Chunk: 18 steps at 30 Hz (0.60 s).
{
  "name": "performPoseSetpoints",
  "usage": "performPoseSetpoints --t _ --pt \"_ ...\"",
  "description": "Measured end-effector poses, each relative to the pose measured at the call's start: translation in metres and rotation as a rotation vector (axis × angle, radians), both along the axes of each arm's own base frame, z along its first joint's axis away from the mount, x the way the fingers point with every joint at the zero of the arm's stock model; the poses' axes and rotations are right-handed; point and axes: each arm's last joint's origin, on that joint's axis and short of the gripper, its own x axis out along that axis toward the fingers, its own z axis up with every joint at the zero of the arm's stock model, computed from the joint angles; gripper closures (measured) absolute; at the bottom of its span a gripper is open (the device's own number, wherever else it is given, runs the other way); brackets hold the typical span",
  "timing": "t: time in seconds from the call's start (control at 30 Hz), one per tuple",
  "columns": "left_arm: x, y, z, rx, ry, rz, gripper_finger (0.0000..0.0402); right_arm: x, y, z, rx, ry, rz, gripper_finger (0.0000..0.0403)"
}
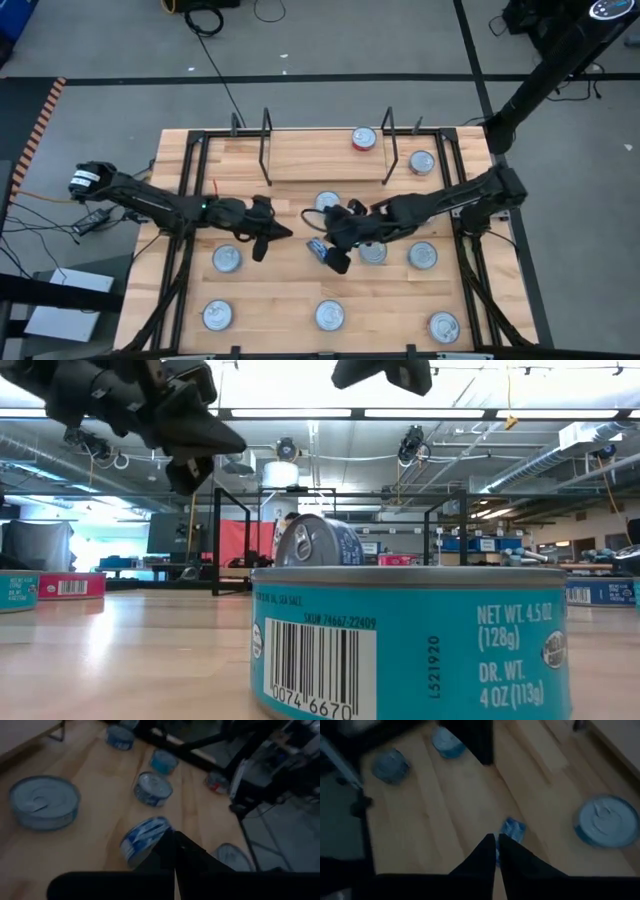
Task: Stack canned seafood by type on shelf
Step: Put the center blue tuna can on the shelf aligned with the red tuna can
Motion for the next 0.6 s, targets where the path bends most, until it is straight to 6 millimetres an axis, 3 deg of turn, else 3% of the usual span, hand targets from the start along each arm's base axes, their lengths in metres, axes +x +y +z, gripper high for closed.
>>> performPoseSetpoints --t 0.3,0.6 --pt "-0.002 0.000 -0.007 0.008 0.008 -0.005 0.0401 0.019 0.006 -0.010 0.017 0.160 -0.041 0.0306" --pt "-0.002 0.001 -0.006 0.066 -0.005 0.015 0.0401 0.033 0.011 -0.028 0.119 0.171 -0.090 0.0213"
